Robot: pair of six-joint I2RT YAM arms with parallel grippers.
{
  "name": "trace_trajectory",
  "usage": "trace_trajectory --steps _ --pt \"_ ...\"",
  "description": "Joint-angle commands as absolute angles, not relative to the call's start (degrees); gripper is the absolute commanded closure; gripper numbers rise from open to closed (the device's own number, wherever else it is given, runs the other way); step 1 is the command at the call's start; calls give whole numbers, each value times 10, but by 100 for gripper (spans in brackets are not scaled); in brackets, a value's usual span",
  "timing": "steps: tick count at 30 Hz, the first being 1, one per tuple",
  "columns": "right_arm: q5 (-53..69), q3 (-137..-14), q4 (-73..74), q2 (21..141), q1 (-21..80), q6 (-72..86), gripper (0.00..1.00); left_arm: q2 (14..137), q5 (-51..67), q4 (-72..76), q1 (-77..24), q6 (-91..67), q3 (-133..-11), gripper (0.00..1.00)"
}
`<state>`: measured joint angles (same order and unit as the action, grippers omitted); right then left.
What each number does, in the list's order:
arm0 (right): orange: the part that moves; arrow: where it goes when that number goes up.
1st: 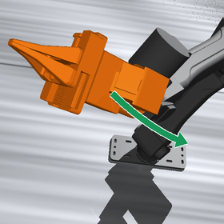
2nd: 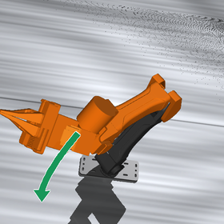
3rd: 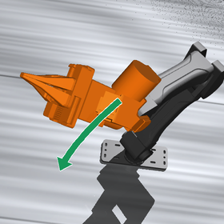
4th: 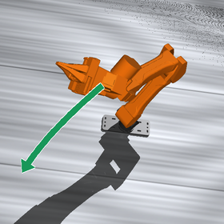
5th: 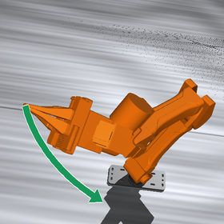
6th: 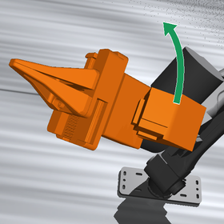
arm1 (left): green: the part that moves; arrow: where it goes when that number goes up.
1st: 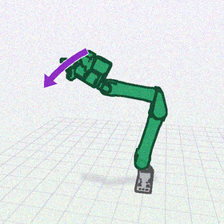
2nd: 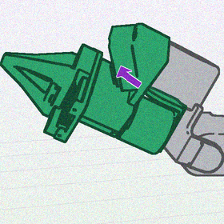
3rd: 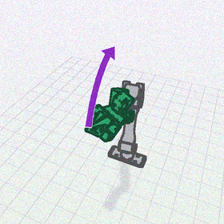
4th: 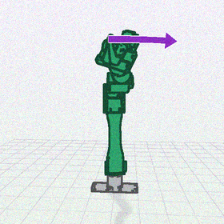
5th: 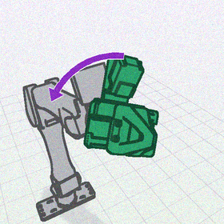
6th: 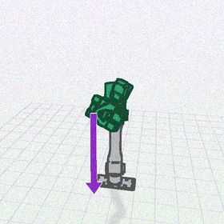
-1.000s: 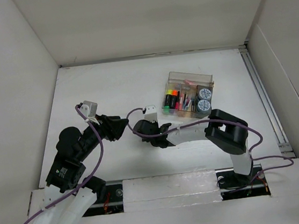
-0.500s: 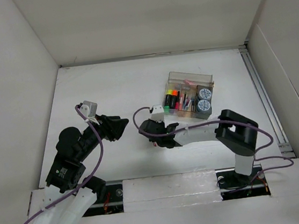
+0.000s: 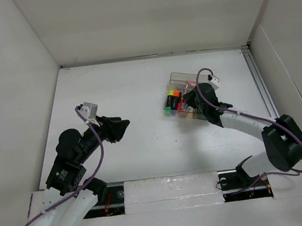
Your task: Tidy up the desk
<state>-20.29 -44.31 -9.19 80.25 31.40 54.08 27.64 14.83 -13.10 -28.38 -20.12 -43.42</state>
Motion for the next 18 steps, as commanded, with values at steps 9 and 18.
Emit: trace_trajectory --steps 9,18 --pt "-89 -454 -166 868 215 560 100 281 156 -106 -282 -196 -442 57" --pt "-81 -468 -170 909 198 569 100 283 155 -106 -282 -195 -443 57"
